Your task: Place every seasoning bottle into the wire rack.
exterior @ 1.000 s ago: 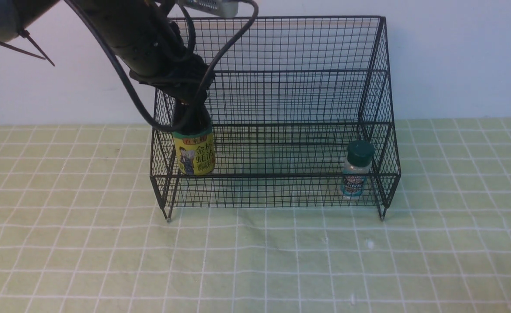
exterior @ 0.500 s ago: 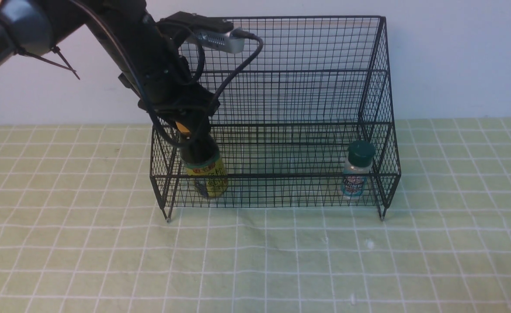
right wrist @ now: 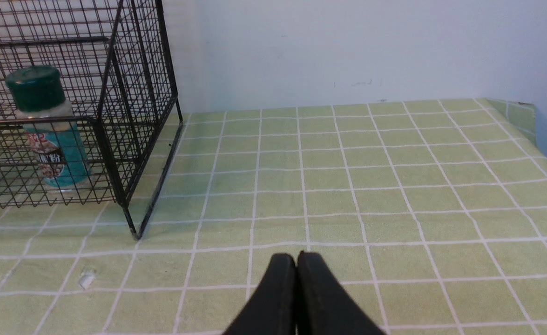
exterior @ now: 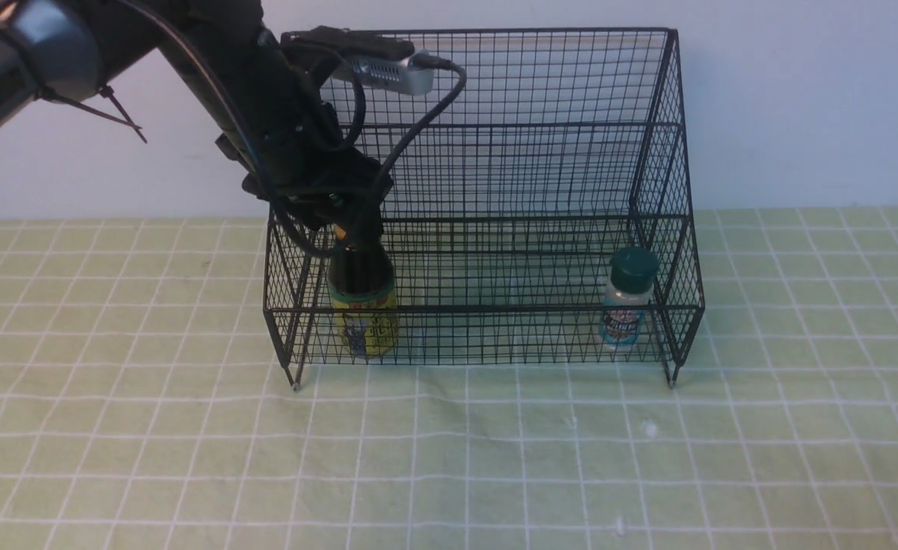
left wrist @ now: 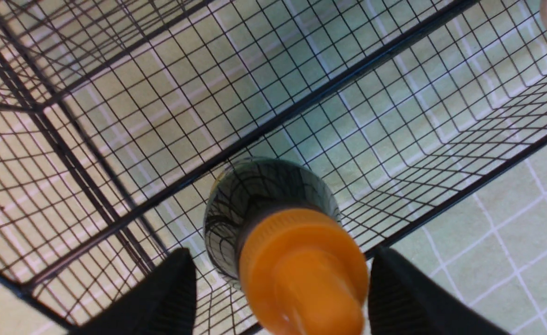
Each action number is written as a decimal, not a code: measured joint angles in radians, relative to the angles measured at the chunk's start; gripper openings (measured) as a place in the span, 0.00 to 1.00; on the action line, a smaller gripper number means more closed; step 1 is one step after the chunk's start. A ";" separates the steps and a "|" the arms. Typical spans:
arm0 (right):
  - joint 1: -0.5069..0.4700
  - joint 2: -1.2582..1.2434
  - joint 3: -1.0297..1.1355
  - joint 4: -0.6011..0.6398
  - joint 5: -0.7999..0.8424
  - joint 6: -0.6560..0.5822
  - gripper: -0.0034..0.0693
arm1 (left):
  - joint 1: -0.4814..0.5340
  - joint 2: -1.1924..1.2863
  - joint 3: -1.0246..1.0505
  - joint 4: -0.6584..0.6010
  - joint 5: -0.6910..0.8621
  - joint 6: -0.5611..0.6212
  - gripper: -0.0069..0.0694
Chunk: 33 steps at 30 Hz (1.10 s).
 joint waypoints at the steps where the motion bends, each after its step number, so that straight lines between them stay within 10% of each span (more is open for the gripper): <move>1: 0.000 0.000 0.000 0.000 0.000 0.000 0.03 | 0.000 -0.011 0.000 0.000 0.000 -0.005 0.67; 14: 0.000 0.000 0.000 0.000 0.000 0.000 0.03 | 0.000 -0.312 0.001 0.104 0.019 -0.103 0.10; 33: 0.000 0.000 0.000 0.000 0.000 0.000 0.03 | 0.000 -1.192 0.774 0.098 -0.388 -0.197 0.08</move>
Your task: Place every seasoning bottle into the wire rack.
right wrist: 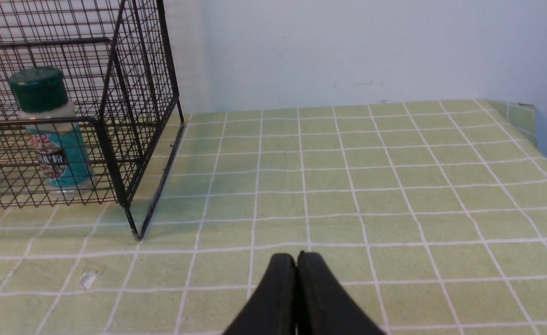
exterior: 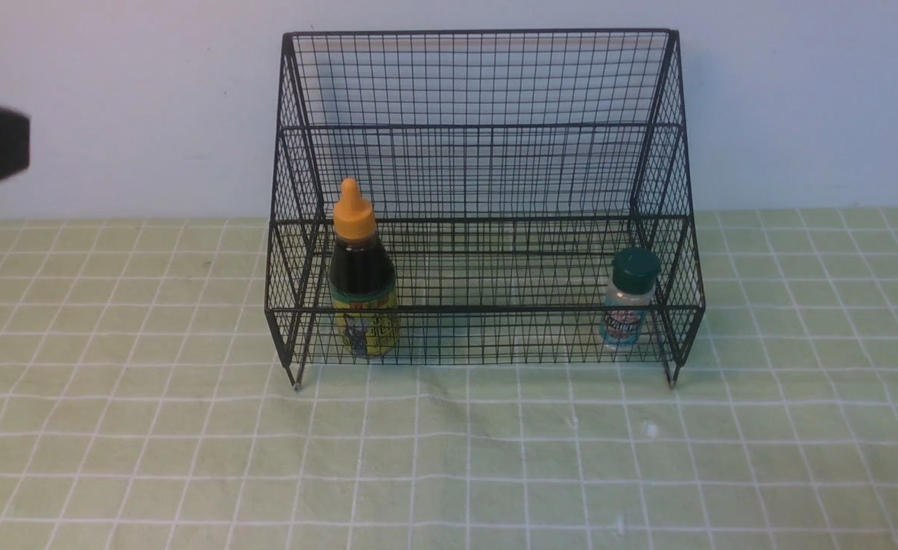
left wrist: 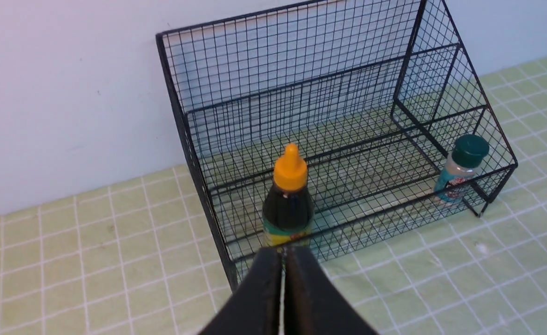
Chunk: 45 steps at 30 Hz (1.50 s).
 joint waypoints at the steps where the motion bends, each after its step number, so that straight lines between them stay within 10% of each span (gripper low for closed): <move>1: 0.000 0.000 0.000 0.000 0.000 0.000 0.03 | 0.000 -0.052 0.053 -0.016 -0.010 -0.004 0.08; 20: 0.000 0.000 0.000 0.000 0.000 0.000 0.03 | 0.000 -0.354 0.243 -0.082 0.092 0.008 0.08; 28: 0.000 0.000 0.000 0.000 0.000 0.000 0.03 | 0.000 -0.396 0.286 0.084 -0.054 0.009 0.08; 45: 0.000 0.000 0.000 0.000 0.000 0.000 0.03 | 0.222 -0.751 1.041 0.118 -0.456 0.007 0.08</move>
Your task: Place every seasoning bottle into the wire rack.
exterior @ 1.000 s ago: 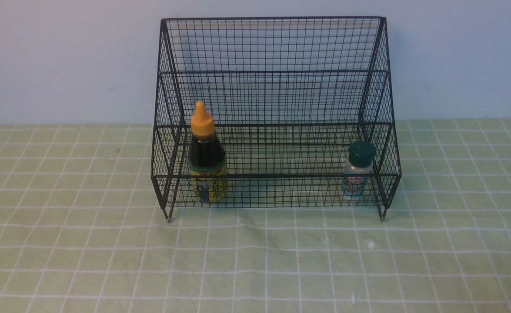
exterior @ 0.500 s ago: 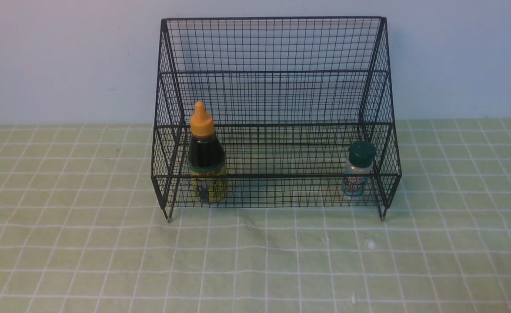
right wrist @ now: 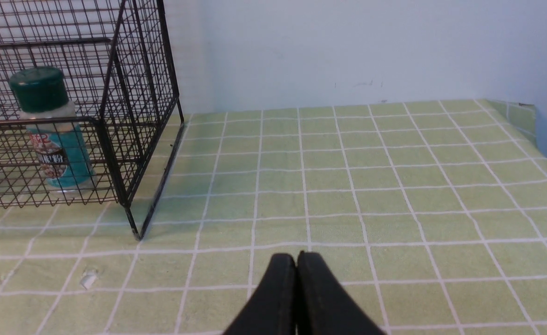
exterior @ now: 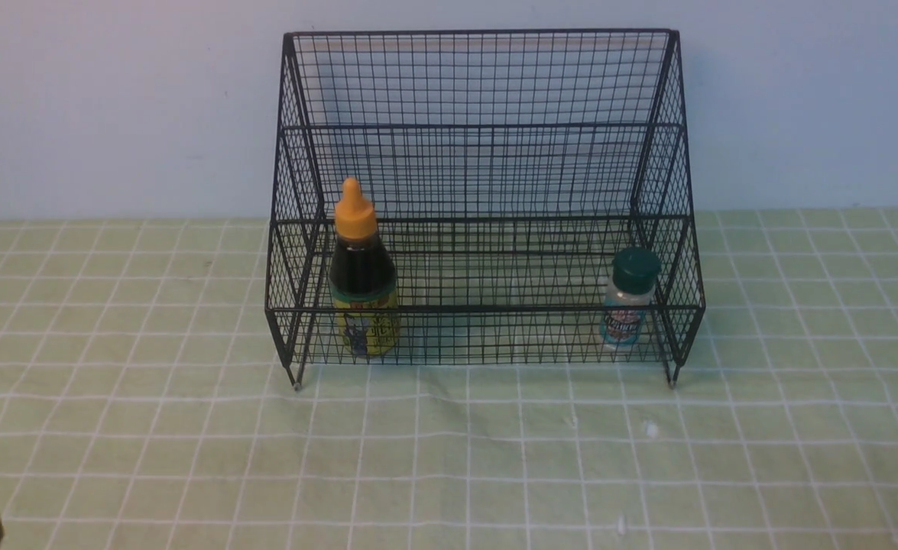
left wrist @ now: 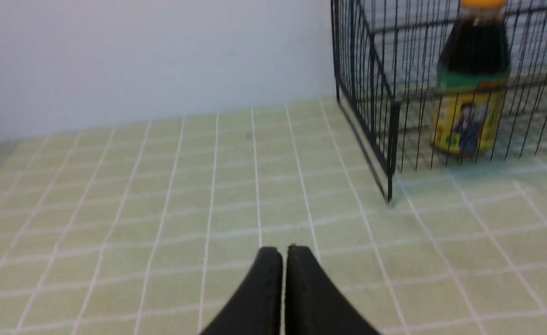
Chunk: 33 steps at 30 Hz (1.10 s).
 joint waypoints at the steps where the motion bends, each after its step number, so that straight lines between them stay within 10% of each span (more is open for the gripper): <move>1: 0.000 0.000 0.000 0.000 0.000 0.000 0.03 | 0.002 0.000 0.024 0.000 0.000 0.000 0.08; 33: 0.000 0.000 0.000 -0.001 0.001 0.000 0.03 | 0.002 0.000 0.061 0.001 -0.001 0.000 0.08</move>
